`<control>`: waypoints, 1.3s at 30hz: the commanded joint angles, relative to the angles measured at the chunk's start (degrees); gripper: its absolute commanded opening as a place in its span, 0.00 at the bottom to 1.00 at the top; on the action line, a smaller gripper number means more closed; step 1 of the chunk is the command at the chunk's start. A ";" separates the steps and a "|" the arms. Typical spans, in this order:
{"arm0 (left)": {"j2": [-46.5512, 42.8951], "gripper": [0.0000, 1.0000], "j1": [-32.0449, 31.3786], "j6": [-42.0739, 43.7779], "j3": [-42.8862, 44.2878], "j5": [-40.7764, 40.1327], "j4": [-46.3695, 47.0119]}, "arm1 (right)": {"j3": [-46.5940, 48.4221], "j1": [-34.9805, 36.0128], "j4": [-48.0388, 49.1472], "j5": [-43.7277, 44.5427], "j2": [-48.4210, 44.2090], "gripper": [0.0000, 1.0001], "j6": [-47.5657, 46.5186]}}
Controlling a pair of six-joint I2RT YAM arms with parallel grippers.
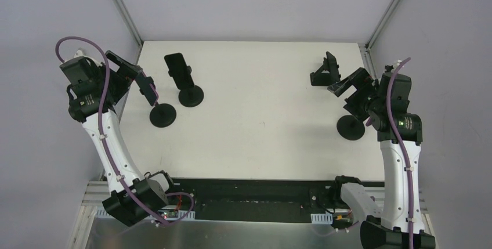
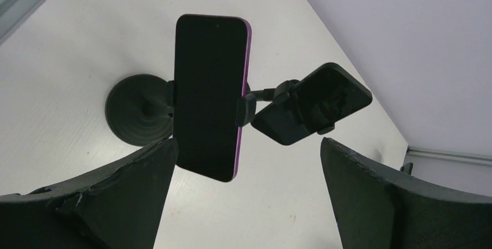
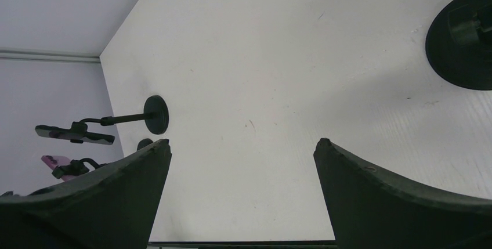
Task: Remove the phone from the phone stand
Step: Pick up the phone stand with the phone at the center of the board.
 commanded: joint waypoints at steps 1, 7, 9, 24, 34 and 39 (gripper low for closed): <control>3.71 1.00 2.91 0.03 4.28 4.51 0.61 | 1.17 -0.27 -0.38 -4.90 -0.23 0.99 3.24; 5.85 1.00 5.88 2.03 4.73 6.34 0.61 | -0.50 -0.23 0.79 -9.02 0.00 0.99 5.37; 5.87 1.00 5.84 3.44 4.17 5.90 0.63 | -0.39 -0.26 0.44 -9.25 0.07 0.99 5.21; 12.11 1.00 5.86 6.10 5.06 9.11 1.59 | -0.53 -0.21 -0.52 -9.50 -1.86 0.99 3.60; 18.14 1.00 5.89 5.94 4.96 12.89 7.31 | -0.75 -0.20 -0.03 -9.89 -1.58 0.99 3.33; 18.58 1.00 5.87 2.67 1.20 15.47 16.08 | -1.35 -0.26 0.35 -10.13 -1.30 0.99 3.24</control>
